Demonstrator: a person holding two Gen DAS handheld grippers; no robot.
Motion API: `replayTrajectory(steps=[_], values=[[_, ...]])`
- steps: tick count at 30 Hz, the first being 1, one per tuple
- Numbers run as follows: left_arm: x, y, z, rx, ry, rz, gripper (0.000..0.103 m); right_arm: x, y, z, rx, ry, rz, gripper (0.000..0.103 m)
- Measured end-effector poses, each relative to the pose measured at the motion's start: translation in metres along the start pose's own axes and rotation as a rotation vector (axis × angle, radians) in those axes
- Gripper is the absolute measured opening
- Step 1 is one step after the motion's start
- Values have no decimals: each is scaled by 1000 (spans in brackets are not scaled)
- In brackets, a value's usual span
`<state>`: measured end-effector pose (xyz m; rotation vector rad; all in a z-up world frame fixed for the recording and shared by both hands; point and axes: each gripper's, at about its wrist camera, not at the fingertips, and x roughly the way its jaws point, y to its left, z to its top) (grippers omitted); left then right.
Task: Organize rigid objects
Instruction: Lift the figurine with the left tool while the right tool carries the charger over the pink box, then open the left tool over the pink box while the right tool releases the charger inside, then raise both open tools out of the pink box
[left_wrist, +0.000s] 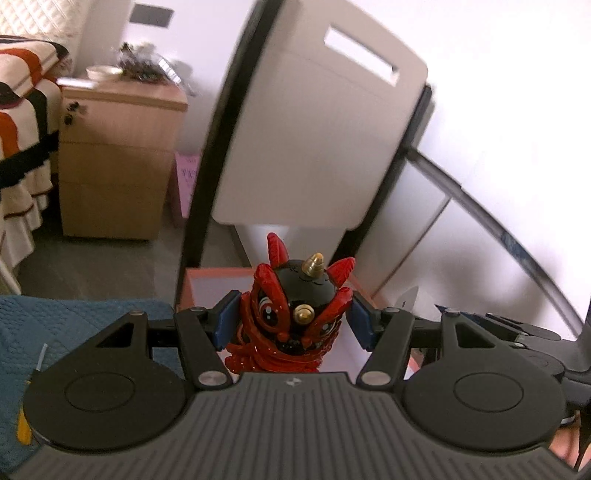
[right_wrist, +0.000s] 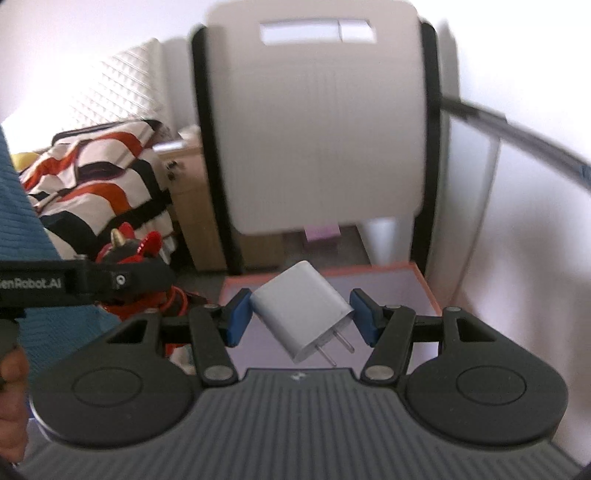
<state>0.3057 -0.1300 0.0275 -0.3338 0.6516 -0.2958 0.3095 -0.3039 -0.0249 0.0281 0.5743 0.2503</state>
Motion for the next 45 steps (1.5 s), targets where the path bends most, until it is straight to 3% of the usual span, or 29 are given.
replayTrajectory(steps=[12, 19, 25, 35, 37, 40, 45], values=[[89, -14, -36, 10, 196, -10, 67, 55, -45, -37, 68, 222, -33, 61], [126, -10, -55, 7, 328, -22, 67, 86, -54, -59, 69, 343, -29, 61], [148, -1, -67, -29, 410, 10, 67, 103, -60, -75, 73, 417, -29, 61], [161, 2, -70, -32, 424, 21, 68, 112, -69, -88, 100, 459, -37, 62], [158, 3, -68, -41, 424, 20, 75, 110, -69, -88, 96, 455, -41, 60], [147, 1, -64, -39, 388, 20, 75, 107, -71, -84, 106, 440, -51, 68], [122, 0, -54, -24, 309, 29, 75, 95, -70, -72, 103, 388, -52, 70]])
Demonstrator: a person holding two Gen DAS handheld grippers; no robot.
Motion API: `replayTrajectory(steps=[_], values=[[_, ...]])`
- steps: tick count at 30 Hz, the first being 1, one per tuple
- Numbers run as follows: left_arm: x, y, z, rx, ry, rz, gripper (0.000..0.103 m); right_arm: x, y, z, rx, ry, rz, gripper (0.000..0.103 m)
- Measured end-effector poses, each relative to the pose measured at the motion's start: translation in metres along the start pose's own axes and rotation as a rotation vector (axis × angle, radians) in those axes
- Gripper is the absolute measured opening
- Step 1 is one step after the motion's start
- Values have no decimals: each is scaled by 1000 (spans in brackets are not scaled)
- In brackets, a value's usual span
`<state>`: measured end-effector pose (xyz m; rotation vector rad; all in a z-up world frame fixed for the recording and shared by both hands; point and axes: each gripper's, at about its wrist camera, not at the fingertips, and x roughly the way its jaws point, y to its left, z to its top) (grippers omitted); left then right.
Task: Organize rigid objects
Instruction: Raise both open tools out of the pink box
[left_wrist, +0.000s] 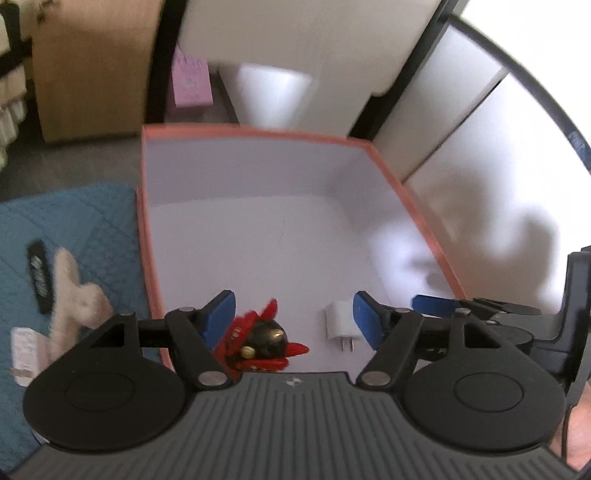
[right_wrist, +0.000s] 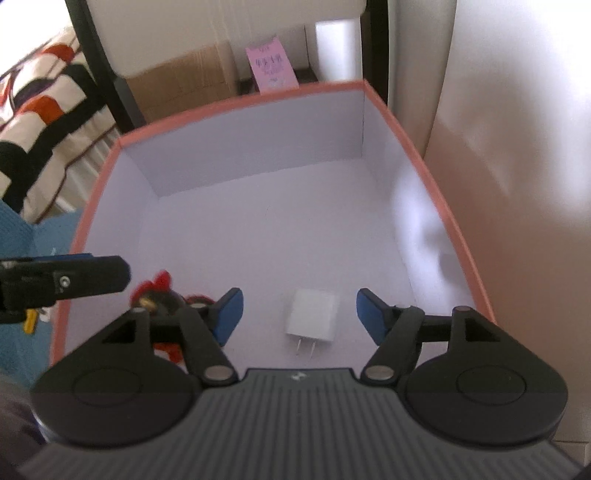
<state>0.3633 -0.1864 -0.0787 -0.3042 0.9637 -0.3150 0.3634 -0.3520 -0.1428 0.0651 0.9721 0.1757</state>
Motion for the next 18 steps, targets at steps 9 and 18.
replayTrajectory(steps=[9, 18], values=[[-78, -7, -8, 81, -209, 62, 75, -49, 16, 0, 2, -145, 2, 70], [-143, -11, -18, 73, -340, 48, 75, -99, 41, -7, -53, -286, 33, 70]])
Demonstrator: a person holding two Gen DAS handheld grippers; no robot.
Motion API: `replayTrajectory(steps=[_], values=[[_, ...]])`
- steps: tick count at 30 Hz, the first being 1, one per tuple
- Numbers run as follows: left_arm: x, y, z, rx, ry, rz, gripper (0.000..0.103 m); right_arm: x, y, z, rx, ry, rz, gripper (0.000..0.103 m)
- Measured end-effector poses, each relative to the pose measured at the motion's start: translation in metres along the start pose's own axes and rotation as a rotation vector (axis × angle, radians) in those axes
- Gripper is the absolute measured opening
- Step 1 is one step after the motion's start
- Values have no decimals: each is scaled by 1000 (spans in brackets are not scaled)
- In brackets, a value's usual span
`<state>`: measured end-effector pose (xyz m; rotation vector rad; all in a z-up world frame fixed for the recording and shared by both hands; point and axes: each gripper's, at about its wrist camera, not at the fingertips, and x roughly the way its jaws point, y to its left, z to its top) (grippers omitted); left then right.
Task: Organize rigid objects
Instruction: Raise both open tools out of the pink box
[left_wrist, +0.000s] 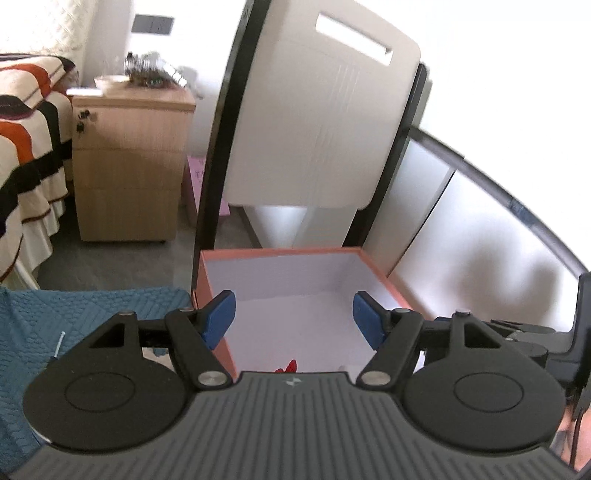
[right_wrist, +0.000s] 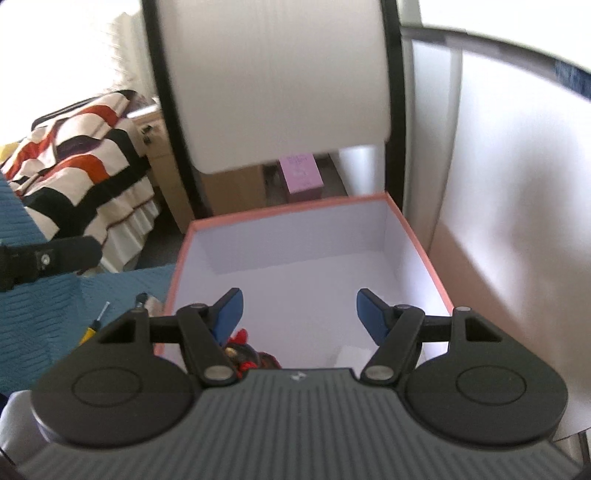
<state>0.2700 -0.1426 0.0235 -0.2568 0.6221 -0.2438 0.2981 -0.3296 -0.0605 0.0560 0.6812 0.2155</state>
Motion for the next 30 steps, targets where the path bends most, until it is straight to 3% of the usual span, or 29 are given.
replayTrajectory(steps=[17, 30], values=[[-82, 21, -30, -48, -104, 46, 75, -51, 52, -24, -60, -112, 40, 70], [-113, 50, -78, -70, -120, 107, 75, -59, 88, -60, -97, -100, 87, 70]])
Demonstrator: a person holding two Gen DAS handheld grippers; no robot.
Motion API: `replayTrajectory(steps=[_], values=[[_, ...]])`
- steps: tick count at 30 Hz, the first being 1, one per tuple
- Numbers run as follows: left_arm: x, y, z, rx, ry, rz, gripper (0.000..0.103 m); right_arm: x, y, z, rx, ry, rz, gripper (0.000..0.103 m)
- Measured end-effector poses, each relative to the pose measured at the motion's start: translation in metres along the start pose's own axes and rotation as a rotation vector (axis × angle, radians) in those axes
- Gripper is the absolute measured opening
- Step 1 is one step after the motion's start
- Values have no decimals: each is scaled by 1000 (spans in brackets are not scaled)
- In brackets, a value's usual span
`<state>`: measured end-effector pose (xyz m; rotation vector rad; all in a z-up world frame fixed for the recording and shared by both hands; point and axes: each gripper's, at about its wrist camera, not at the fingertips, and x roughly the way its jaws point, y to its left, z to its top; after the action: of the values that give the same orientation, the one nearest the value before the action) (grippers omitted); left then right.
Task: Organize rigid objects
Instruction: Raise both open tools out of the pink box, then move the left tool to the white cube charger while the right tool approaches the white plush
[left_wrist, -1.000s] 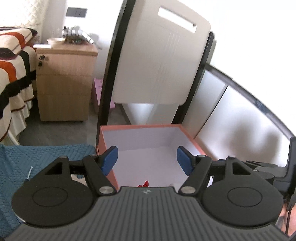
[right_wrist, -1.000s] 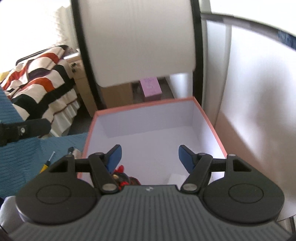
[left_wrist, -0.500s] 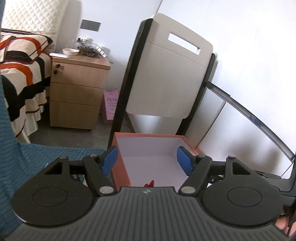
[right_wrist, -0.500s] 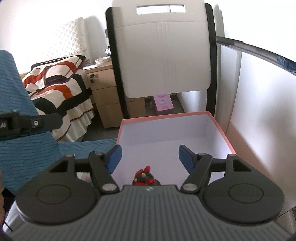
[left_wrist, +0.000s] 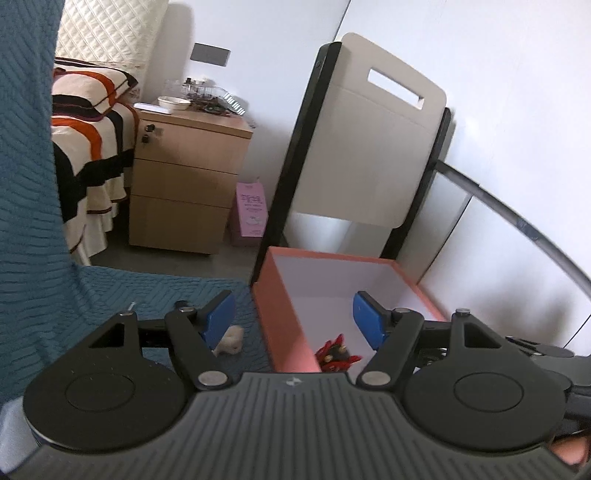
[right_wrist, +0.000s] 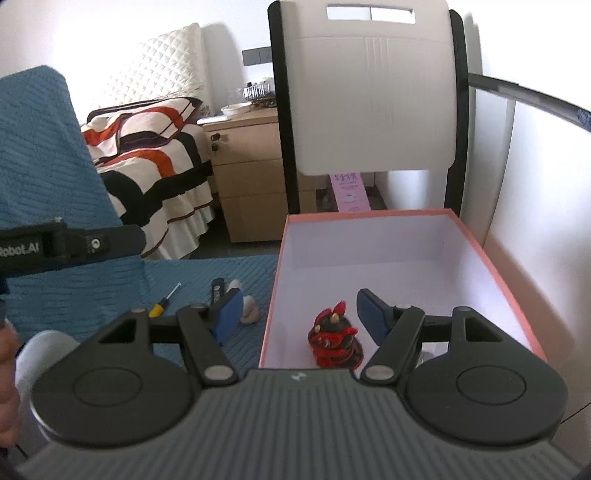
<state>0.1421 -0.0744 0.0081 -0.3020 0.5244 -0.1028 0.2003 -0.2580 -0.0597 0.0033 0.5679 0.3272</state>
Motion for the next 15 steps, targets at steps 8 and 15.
replayTrajectory(steps=[8, 15], values=[[4, 26, -16, -6, 33, 38, 75, 5, 13, -25, -20, 46, 4, 70], [-2, 40, -23, -19, 33, 52, 75, 9, 28, -39, -25, 69, 15, 70]])
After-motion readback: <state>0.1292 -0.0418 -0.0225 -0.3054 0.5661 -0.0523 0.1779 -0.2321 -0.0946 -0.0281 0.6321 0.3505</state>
